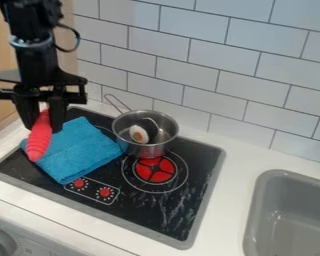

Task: Take the red fork and move it to the left side above the blue cloth

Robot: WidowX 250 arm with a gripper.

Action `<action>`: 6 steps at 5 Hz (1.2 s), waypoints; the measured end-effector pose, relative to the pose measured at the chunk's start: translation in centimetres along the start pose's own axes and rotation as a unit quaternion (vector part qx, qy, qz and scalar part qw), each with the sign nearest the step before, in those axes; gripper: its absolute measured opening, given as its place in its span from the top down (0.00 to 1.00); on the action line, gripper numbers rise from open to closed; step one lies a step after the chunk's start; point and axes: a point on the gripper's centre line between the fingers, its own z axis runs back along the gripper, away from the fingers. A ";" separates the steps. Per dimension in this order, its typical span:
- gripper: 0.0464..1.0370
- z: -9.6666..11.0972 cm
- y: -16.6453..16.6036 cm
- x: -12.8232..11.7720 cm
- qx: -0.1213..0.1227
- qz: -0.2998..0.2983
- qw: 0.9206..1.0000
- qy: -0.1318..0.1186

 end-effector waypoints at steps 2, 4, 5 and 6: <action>0.71 -2.5 -0.7 3.4 -0.001 0.006 1.000 0.005; 0.71 -4.6 -1.0 4.2 0.011 0.010 1.000 0.023; 0.71 -5.3 -1.6 4.2 0.007 0.003 0.999 0.039; 0.64 -5.4 -2.1 4.1 -0.002 0.001 0.999 0.043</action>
